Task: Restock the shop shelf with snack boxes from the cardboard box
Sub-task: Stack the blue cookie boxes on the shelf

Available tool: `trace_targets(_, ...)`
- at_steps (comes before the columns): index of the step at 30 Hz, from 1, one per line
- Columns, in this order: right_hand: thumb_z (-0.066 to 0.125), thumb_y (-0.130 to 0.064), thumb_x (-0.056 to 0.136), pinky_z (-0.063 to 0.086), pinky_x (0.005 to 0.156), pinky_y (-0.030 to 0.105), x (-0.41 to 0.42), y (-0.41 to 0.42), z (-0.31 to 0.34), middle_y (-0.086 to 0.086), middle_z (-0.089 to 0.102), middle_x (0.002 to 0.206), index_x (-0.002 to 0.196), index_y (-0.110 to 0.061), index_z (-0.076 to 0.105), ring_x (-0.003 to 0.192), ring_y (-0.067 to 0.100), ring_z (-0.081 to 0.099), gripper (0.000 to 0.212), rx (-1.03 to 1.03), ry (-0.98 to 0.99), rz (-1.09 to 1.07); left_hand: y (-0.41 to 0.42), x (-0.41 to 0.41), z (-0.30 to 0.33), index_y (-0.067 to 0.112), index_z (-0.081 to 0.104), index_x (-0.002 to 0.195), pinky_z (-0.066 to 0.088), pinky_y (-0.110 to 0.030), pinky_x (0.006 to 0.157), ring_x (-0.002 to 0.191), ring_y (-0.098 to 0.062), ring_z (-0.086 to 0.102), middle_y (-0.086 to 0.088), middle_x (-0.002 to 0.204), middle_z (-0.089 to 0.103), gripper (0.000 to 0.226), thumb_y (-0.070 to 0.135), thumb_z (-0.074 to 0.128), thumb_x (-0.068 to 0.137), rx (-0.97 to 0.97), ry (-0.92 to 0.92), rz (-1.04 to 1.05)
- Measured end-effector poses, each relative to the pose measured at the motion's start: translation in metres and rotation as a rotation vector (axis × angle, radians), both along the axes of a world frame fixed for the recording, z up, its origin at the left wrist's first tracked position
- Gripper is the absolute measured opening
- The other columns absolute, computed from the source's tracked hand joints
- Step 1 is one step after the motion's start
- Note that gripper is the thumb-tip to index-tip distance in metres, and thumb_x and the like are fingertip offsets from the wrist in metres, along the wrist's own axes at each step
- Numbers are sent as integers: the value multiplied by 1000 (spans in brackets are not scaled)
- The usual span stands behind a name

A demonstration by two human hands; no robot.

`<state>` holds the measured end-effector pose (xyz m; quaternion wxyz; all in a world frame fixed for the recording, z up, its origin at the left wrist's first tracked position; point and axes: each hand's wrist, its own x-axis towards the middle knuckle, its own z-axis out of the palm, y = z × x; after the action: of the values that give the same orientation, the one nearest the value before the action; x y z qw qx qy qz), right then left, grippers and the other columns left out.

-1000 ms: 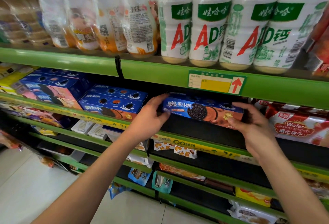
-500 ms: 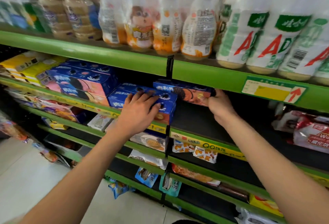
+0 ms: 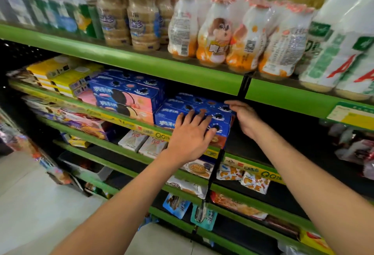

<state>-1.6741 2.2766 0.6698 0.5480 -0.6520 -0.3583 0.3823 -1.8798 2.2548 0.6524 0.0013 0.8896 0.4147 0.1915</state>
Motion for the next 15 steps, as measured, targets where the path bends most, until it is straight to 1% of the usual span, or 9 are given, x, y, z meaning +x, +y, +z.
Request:
trace_targets(3,40,3,99,48,67,20,-1,5,-3,7,64,102,124,0,61,76,11,59,33,-5,-18,8,0,0,-1,23,45,144,20,-52,114,141,-30,33,-1,151,44,62,56,15,99,5,-8,-13)
trace_targets(5,40,2,100,50,70,22,-4,8,-3,11,64,108,123,-2,61,78,12,60,32,-4,-21,27,0,0,-1,22,45,143,21,-53,113,140,-31,33,-2,150,44,61,55,17,100,12,-9,-21)
trace_targets(6,39,1,101,51,69,23,-5,10,-3,11,64,108,122,-4,62,78,13,61,31,-6,-23,31,0,0,-1,21,46,142,21,-53,113,140,-32,34,-3,150,45,61,55,18,100,13,-9,-24)
trace_targets(10,39,-3,103,53,58,19,-10,13,-3,9,65,104,114,-15,63,75,13,62,29,-27,-56,25,0,-1,0,21,44,144,20,-54,114,141,-32,31,-3,152,43,65,56,13,99,-5,4,-40)
trace_targets(13,38,-6,104,55,57,21,-9,14,-3,8,66,105,112,-18,63,76,14,64,28,-42,-82,36,0,-1,1,21,42,145,19,-54,115,143,-32,29,-3,153,41,67,57,10,98,-20,13,-40)
trace_targets(15,37,-7,105,55,63,25,-10,14,-3,9,66,106,111,-19,63,77,15,64,29,-46,-90,49,0,-1,1,21,40,146,18,-54,115,143,-32,28,-3,154,40,68,57,9,98,-18,25,-39)
